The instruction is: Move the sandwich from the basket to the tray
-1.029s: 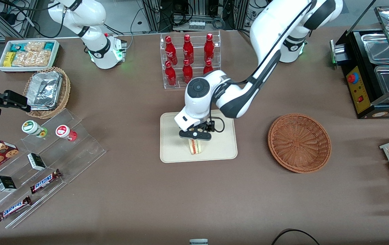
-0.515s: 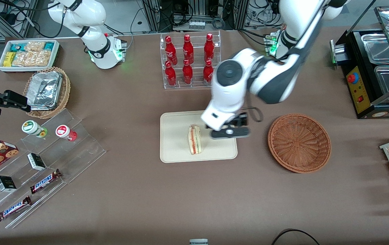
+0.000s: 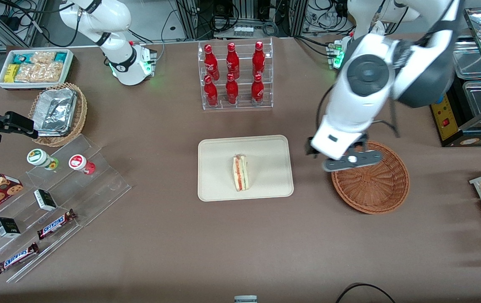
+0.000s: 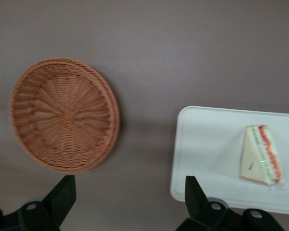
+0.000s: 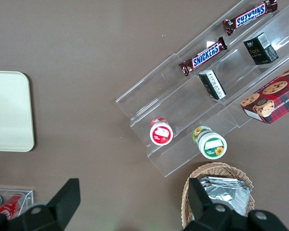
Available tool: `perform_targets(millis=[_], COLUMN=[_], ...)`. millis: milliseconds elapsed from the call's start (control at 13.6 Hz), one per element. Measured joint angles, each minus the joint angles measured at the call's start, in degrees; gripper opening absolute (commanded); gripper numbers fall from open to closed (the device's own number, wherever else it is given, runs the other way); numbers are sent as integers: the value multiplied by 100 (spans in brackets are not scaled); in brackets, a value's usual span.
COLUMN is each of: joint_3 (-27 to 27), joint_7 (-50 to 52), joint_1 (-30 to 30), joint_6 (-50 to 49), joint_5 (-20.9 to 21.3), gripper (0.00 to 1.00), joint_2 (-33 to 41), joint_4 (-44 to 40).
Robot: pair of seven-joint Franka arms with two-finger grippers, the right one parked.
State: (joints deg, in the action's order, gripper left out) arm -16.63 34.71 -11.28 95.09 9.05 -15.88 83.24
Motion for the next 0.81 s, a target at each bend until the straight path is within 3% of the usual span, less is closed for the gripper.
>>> perform_targets(millis=[294,809], joint_3=[9,137], joint_7=[-1014,-2476], joint_1=[692,1454], joint_6=[-549,-1513], joint_5=[-349,-417], gripper=[100,100], joint_2=[379,980], joint_4=[1,43])
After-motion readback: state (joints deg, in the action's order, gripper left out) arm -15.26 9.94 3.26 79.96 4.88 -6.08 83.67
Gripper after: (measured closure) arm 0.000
